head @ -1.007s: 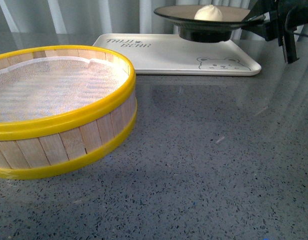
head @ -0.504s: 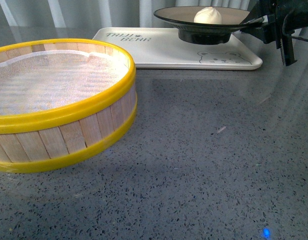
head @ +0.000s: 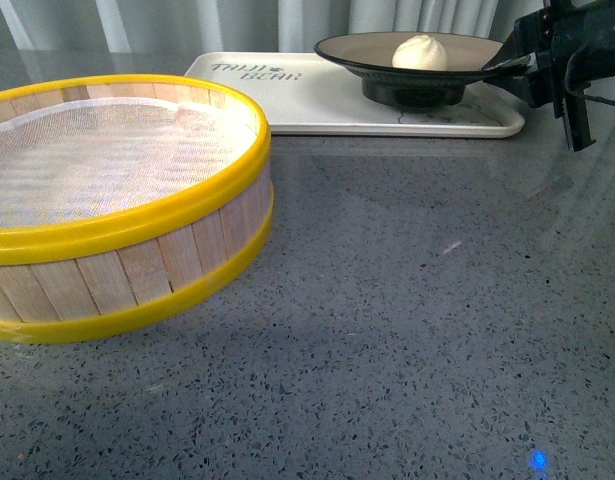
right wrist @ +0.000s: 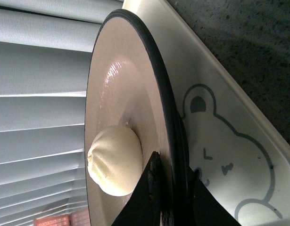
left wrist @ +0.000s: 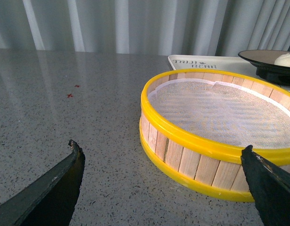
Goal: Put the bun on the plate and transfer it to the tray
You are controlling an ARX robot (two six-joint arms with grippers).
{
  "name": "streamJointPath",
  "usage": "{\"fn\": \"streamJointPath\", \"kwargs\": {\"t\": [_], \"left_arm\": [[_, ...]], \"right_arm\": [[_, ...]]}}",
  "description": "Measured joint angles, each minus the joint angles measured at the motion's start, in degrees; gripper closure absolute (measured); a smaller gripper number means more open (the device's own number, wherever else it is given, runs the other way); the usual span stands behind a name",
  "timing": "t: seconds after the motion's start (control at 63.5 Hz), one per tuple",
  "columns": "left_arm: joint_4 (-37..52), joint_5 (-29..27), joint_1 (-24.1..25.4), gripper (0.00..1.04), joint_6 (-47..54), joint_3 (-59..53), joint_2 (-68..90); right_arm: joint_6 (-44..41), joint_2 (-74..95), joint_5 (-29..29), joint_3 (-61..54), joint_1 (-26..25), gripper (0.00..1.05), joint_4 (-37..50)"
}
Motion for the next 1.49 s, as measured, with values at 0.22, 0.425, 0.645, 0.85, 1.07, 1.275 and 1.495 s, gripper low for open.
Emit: {"fn": "streamJointPath", "kwargs": {"t": [0.22,0.425,0.645,0.85,1.07,1.275,1.495], "left_arm": [[0.00,0.00,0.00,0.07,0.00,0.00,0.00],[0.00,0.00,0.00,0.07,0.00,0.00,0.00],[0.00,-0.02,0.00,0.07,0.00,0.00,0.00],[0.00,-0.02,0.00,0.07,0.00,0.00,0.00],[0.00,-0.02,0.00,0.07,0.00,0.00,0.00],[0.00,-0.02,0.00,0.07,0.00,0.02,0.00],[0.00,0.00,0.00,0.07,-0.02,0.00,0.00]], "right_arm": [[-0.04,0.07,0.37,-0.98,-0.57,1.02,0.68],[-0.09,0.07,0.09,-1.49,-0.77,0.94,1.01],[0.02,0.07,-0.26,-1.44,-0.81,0.58,1.01],[0.35,0.02,-0.42,-1.55,-0.81,0.24,1.62],[1.01,-3.34,-0.59,-5.33,-0.48,0.09,3.82],[1.64,-8.35,-0.92,-11.43,-0.26,0.09,6.08],[-8.94,-21.97,8.76,-24.57,-0.57,0.09,7.98]]}}
